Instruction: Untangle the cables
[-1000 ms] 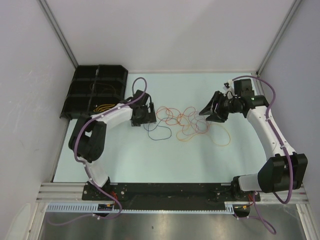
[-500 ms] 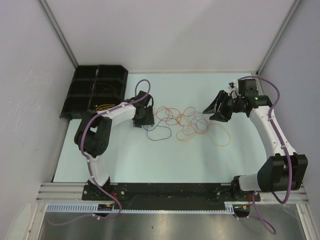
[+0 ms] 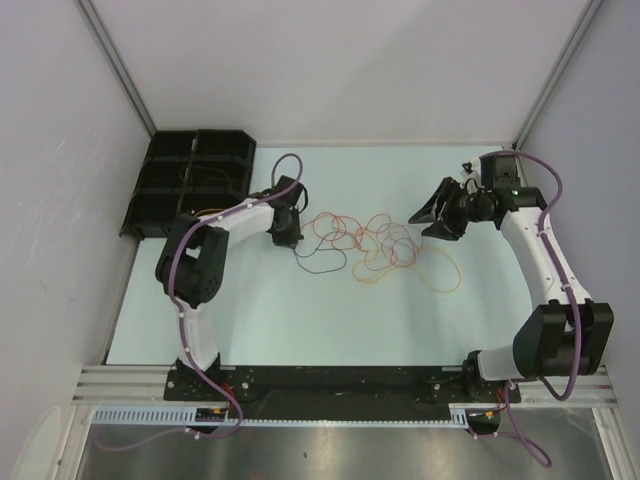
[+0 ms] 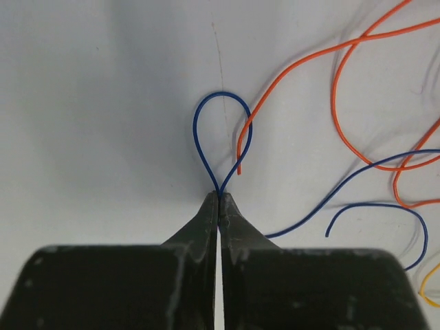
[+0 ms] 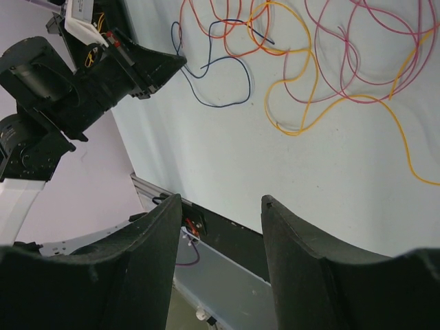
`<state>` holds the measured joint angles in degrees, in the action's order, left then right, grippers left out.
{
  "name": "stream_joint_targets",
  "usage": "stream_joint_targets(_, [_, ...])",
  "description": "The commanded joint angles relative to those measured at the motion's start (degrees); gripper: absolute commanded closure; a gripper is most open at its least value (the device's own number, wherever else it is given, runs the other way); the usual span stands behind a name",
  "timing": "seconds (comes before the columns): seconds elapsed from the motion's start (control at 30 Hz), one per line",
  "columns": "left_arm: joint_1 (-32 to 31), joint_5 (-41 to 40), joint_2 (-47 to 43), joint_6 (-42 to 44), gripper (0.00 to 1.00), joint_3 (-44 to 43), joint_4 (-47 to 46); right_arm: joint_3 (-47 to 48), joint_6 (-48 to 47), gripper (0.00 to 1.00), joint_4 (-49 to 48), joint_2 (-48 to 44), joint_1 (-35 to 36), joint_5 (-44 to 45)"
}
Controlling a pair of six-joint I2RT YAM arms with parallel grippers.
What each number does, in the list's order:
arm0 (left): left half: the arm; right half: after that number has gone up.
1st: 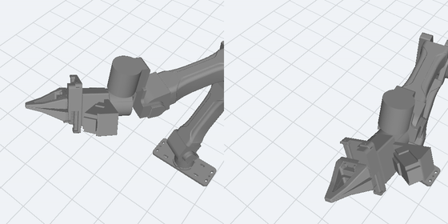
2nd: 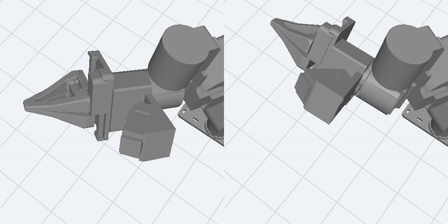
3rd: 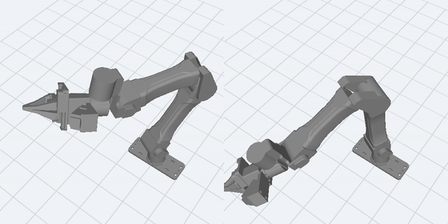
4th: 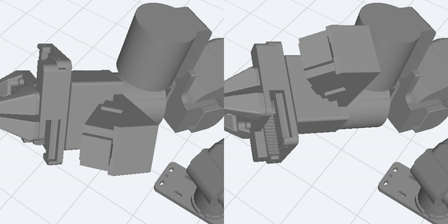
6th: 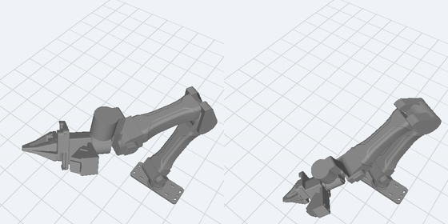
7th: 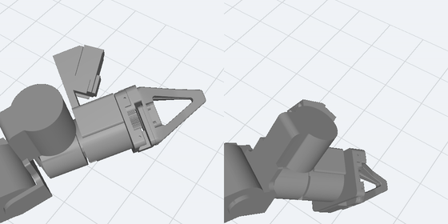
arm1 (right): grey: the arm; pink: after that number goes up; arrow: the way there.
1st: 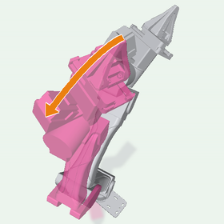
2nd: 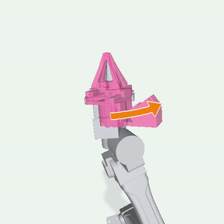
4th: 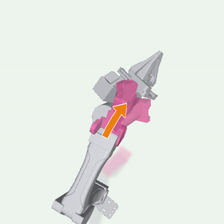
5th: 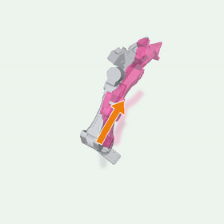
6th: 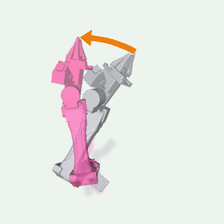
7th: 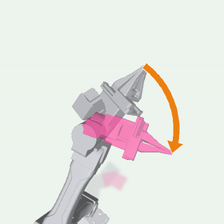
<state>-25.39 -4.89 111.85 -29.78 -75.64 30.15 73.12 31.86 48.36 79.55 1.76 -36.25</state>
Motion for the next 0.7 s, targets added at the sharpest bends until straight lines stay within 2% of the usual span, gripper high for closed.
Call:
stream_joint_targets(0.0, [1.57,-3.37,-0.75,2.71,1.0,-5.38,2.36,3.51,-0.57,0.46,-0.1,0.96,-0.18,-1.89])
stream_joint_targets(0.4, [6.75,-9.26,-10.86,0.95,1.0,-20.6,12.73,5.45,1.54,0.47,-3.36,2.98,0.26,-4.53])
stream_joint_targets(0.67, [9.74,-14.97,-14.12,3.59,1.0,-34.83,18.18,10.54,-0.74,0.47,-0.99,6.32,3.51,-3.48])
